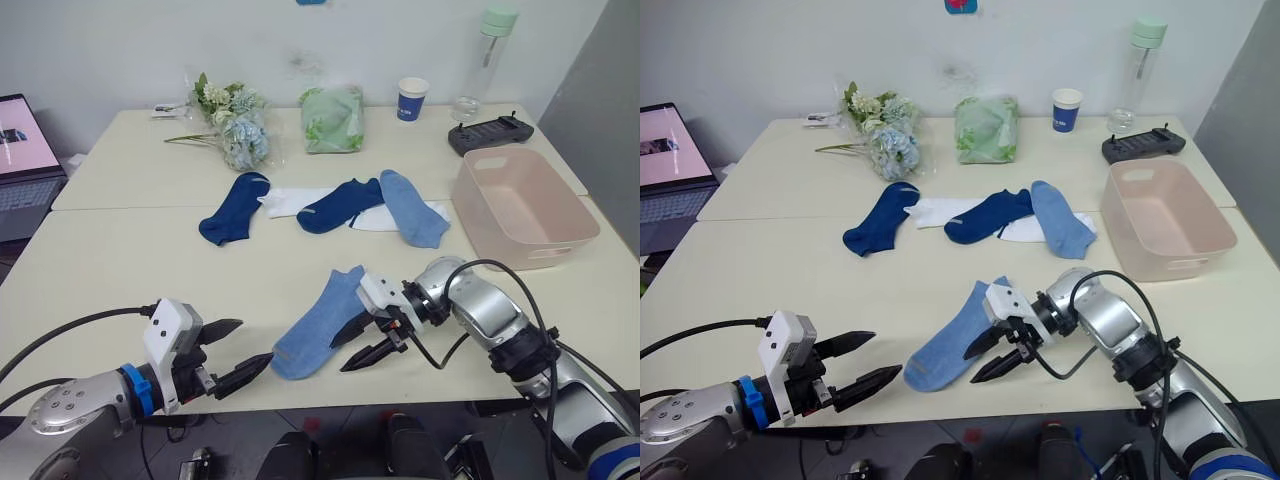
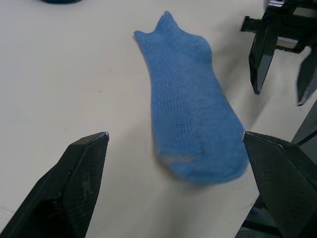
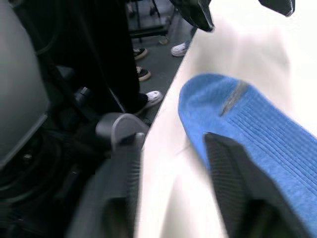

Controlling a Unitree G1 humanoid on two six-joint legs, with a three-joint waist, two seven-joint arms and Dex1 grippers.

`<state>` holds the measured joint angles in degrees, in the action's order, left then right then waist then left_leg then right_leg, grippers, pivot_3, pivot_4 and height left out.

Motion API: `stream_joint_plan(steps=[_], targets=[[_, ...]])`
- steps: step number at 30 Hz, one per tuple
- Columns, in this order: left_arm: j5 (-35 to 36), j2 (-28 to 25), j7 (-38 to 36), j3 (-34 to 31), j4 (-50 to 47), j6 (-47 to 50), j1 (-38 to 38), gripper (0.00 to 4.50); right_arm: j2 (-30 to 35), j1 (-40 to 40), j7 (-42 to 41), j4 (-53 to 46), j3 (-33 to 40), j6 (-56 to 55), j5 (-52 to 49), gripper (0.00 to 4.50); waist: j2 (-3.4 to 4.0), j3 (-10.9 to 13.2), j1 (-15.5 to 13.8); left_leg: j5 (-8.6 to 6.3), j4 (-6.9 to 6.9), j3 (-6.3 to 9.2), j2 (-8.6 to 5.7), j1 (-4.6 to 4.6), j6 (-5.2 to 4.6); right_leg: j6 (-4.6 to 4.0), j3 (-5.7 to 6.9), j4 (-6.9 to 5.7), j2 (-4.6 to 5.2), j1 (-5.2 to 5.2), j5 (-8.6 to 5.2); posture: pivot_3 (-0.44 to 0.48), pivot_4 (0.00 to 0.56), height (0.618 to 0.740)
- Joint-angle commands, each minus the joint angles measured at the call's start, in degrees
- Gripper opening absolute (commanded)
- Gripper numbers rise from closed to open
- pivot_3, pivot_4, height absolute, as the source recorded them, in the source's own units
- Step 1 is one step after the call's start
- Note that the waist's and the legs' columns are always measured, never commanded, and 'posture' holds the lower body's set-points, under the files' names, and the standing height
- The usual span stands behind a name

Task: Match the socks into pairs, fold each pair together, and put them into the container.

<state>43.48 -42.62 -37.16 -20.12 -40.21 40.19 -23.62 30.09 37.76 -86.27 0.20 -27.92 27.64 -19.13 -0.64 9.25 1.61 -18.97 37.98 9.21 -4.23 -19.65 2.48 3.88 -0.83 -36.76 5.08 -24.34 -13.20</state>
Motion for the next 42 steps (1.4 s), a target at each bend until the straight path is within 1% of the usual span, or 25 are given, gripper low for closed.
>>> stream_joint_plan(steps=[1,2,3,4,6,8,11,14,17,19,22,25,27,30,32,37,42], targets=[[-1.1,2.4,3.1,1.6,-1.8,0.4,-1.4,4.50,0.6,4.2,2.0,1.7,6.8,2.5,-2.4,3.48,-0.01,0.0,-0.1,0.00,0.01,0.01,-0.01,-0.02,-0.01,0.00,-0.01,0.01,0.02,0.00,0.00,0.000,0.150,0.740],[-1.6,2.8,3.5,2.1,-2.1,0.3,-1.8,4.50,0.4,4.8,3.0,2.8,7.6,2.5,-2.1,3.84,-0.01,0.0,-0.1,0.00,0.01,0.00,-0.02,-0.02,-0.01,0.00,-0.01,0.01,0.02,-0.01,0.00,0.000,0.150,0.740],[-2.5,3.4,4.1,3.3,-2.3,0.1,-2.2,4.50,-0.3,5.2,5.4,5.8,7.9,-1.0,0.4,4.15,-0.03,0.0,-0.1,0.00,0.00,-0.01,-0.03,-0.01,-0.01,0.00,0.01,0.00,0.01,-0.01,0.00,0.000,0.150,0.740],[-3.5,4.0,4.8,4.8,-2.4,0.0,-2.4,4.50,-1.2,5.7,8.0,9.6,8.0,-5.5,3.2,4.15,-0.04,0.0,-0.1,-0.01,-0.03,0.01,-0.03,0.00,-0.01,0.00,0.06,0.00,-0.02,-0.01,0.00,0.000,0.150,0.740],[-5.3,6.0,7.0,7.9,-2.2,-0.3,-2.2,4.50,-3.0,7.0,12.6,17.3,8.3,-10.5,7.3,4.15,-0.04,0.0,-0.1,-0.01,-0.06,-0.01,-0.04,0.03,0.01,-0.01,0.06,-0.03,-0.06,-0.01,0.00,0.000,0.150,0.740],[-6.3,8.5,9.6,10.3,-1.9,0.2,-1.2,4.50,-4.9,8.1,16.2,23.2,9.2,-12.6,9.2,4.15,-0.05,0.0,-0.1,0.00,-0.05,-0.05,-0.05,0.02,0.01,-0.02,0.01,-0.02,-0.04,-0.01,0.00,0.000,0.150,0.740],[-7.5,10.6,12.1,13.1,-1.3,1.7,-0.3,4.50,-6.3,8.7,17.7,28.3,8.9,-14.8,11.7,4.15,-0.04,0.0,-0.1,0.00,-0.01,-0.05,-0.05,-0.03,0.00,-0.02,-0.04,-0.02,0.01,-0.06,0.01,0.000,0.150,0.740],[-9.5,11.3,13.4,14.7,0.4,1.9,-0.3,3.92,-7.9,9.4,19.3,31.8,8.8,-14.1,13.2,4.18,-0.01,0.0,-0.1,0.00,-0.02,-0.04,-0.04,-0.03,0.01,-0.02,-0.02,-0.04,0.00,-0.06,0.01,0.000,0.150,0.740],[-10.1,11.8,13.4,15.4,1.0,1.8,-0.5,2.98,-9.3,10.2,20.6,34.2,9.4,-12.3,13.8,4.18,0.00,0.0,-0.1,0.00,-0.01,-0.06,-0.05,0.00,0.01,-0.02,-0.05,-0.07,-0.01,-0.05,0.01,0.000,0.150,0.740],[-10.1,12.3,13.5,16.0,0.7,1.8,-0.7,2.36,-9.5,10.6,19.5,33.1,10.2,-9.4,12.7,4.18,0.00,0.0,0.0,0.00,-0.01,-0.06,-0.05,0.02,0.01,-0.02,-0.05,-0.06,-0.01,-0.03,0.01,0.000,0.150,0.740],[-10.0,12.9,13.8,16.0,0.6,1.8,-0.8,1.45,-8.7,11.0,17.1,30.8,11.0,-5.4,11.3,3.57,0.00,0.0,0.0,0.00,-0.01,-0.06,-0.04,0.01,0.00,-0.02,-0.06,-0.06,-0.01,-0.04,0.01,0.000,0.150,0.740],[-10.7,12.5,13.4,15.7,1.0,1.6,-1.0,0.48,-7.0,10.6,14.1,28.2,10.7,-3.2,11.2,2.46,0.00,0.0,-0.1,0.00,-0.02,-0.02,-0.04,-0.01,0.00,-0.02,-0.02,-0.04,-0.01,-0.04,0.01,0.000,0.150,0.740],[-10.8,12.3,13.2,15.4,1.4,1.4,-0.9,0.00,-6.2,10.3,13.1,27.1,10.6,-1.5,10.9,1.80,0.00,0.0,-0.1,0.00,-0.02,-0.03,-0.05,-0.01,0.00,-0.02,-0.02,-0.03,-0.01,-0.04,0.00,0.000,0.150,0.740],[-10.9,11.8,12.5,15.0,2.0,1.3,-0.3,0.00,-5.3,9.3,12.6,25.4,10.5,-0.3,10.9,0.67,0.01,0.0,-0.1,0.00,-0.02,-0.04,-0.05,-0.01,0.00,-0.02,-0.02,-0.04,-0.01,-0.04,0.01,0.000,0.150,0.740],[-11.2,11.4,12.1,14.7,2.5,1.2,0.2,0.00,-4.9,8.5,13.3,24.1,10.7,0.7,10.8,0.01,0.00,0.0,-0.1,0.00,-0.02,-0.03,-0.05,-0.01,0.00,-0.02,0.00,-0.04,-0.01,-0.04,0.00,0.000,0.150,0.740],[-12.1,8.8,9.6,14.5,5.2,0.2,4.4,0.00,-1.6,5.0,14.3,15.7,12.0,7.6,9.3,0.01,0.00,0.0,-0.2,0.00,-0.01,-0.01,-0.05,-0.04,0.00,-0.02,0.00,-0.04,0.01,-0.04,0.00,0.000,0.150,0.740],[-13.2,6.5,6.2,15.3,11.3,-0.5,12.2,0.00,2.0,-0.3,16.8,3.1,14.6,18.8,5.3,0.01,0.00,0.0,-0.5,0.01,0.00,0.01,-0.06,-0.05,0.00,-0.02,0.06,-0.07,-0.01,-0.04,0.00,0.000,0.150,0.740]])
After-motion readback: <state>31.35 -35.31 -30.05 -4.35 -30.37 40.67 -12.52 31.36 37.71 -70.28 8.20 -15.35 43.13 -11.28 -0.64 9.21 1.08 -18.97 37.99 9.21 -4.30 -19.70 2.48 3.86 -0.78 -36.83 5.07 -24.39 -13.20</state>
